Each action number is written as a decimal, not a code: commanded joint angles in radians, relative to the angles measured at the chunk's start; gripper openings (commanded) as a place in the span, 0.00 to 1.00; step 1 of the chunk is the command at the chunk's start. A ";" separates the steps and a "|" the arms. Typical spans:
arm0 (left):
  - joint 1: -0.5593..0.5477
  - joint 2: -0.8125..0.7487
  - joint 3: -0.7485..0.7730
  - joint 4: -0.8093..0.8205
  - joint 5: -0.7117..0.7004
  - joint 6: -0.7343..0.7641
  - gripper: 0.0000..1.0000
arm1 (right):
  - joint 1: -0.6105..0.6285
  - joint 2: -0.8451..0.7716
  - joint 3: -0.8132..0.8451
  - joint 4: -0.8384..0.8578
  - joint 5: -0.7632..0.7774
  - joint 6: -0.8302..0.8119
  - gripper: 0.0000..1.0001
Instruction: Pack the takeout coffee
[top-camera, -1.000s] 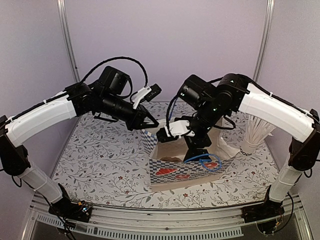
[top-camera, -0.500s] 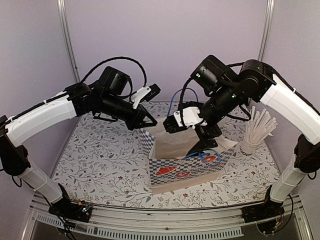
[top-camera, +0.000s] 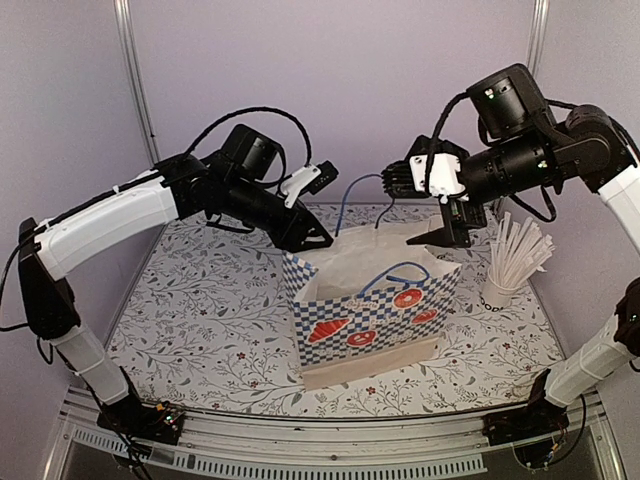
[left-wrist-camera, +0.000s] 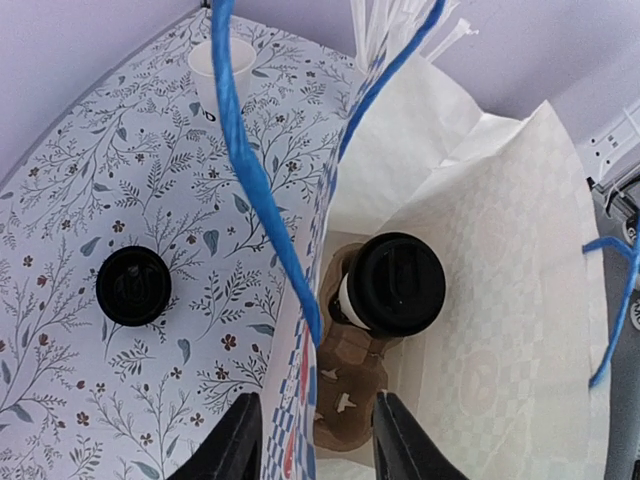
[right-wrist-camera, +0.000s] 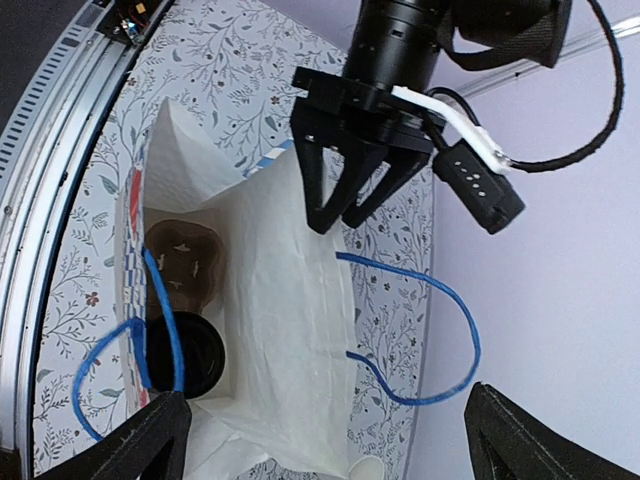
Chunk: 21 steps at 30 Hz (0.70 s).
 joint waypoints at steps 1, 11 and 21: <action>0.002 0.064 0.086 -0.082 -0.007 0.032 0.39 | -0.087 -0.065 0.011 0.050 0.037 0.001 0.99; 0.003 0.070 0.115 -0.126 -0.067 0.071 0.00 | -0.515 -0.216 -0.151 0.084 -0.166 0.046 0.99; 0.065 -0.092 0.047 -0.205 -0.346 0.166 0.00 | -0.770 -0.349 -0.380 0.118 -0.452 0.107 0.99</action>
